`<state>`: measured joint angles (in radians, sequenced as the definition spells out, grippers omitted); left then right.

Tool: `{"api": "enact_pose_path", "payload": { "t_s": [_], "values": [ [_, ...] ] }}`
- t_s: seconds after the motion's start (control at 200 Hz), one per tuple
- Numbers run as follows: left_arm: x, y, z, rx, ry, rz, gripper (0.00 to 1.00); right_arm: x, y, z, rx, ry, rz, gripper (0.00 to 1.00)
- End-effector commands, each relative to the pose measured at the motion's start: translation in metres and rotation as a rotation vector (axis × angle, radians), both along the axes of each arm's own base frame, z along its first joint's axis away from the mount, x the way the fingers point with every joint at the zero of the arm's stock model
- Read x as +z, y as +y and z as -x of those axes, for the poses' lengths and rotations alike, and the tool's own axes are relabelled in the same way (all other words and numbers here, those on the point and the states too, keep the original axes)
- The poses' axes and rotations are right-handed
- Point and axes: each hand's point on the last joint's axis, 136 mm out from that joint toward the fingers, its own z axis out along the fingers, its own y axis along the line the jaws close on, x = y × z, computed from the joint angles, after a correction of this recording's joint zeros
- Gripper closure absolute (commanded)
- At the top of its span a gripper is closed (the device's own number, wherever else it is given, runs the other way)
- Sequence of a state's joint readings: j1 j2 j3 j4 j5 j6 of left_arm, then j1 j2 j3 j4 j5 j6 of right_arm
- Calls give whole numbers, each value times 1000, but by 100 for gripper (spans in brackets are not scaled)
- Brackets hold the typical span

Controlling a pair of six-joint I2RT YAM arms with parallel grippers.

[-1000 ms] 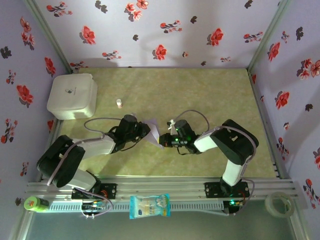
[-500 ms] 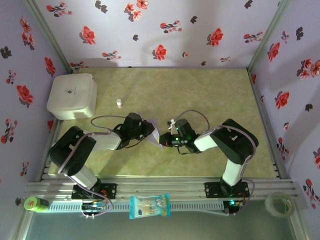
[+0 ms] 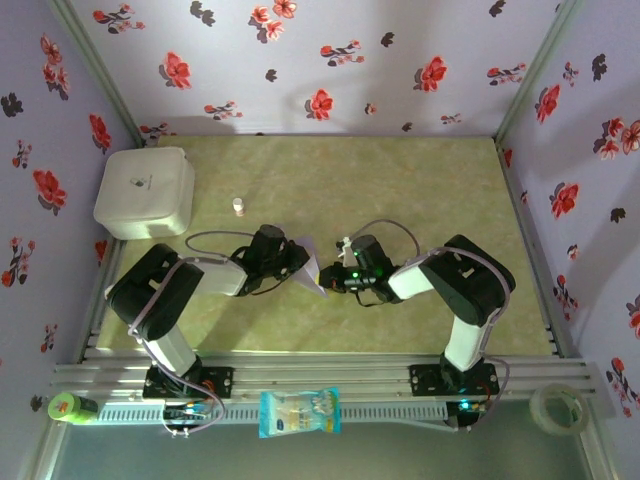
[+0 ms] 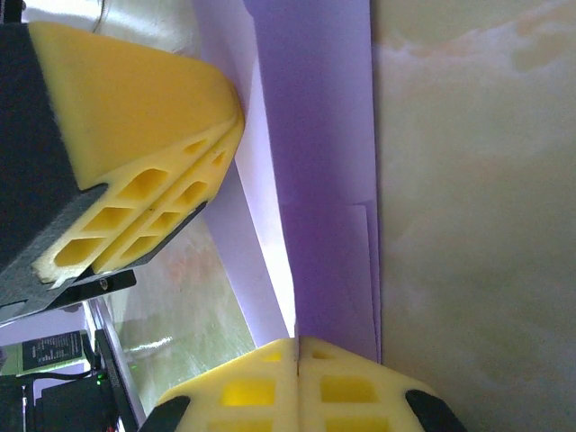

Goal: Fold a paper plane with a square sheet of paper (pick it up from the middle)
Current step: Fourth fold the wing at the center of the table.

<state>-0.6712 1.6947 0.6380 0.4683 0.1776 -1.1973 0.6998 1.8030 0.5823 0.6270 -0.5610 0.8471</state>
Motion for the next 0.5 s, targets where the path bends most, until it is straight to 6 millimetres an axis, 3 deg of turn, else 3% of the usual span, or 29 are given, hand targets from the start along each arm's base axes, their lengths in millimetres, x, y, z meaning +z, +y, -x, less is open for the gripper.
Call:
{"api": "enact_pose_path", "payload": {
  "t_s": [0.0, 0.495],
  "values": [
    [7, -5, -10, -9, -35, 20, 90, -30, -14, 7, -26, 95, 91, 100],
    [-2, -8, -10, -17, -16, 17, 90, -36, -17, 6, -39, 124, 107, 100]
  ]
}}
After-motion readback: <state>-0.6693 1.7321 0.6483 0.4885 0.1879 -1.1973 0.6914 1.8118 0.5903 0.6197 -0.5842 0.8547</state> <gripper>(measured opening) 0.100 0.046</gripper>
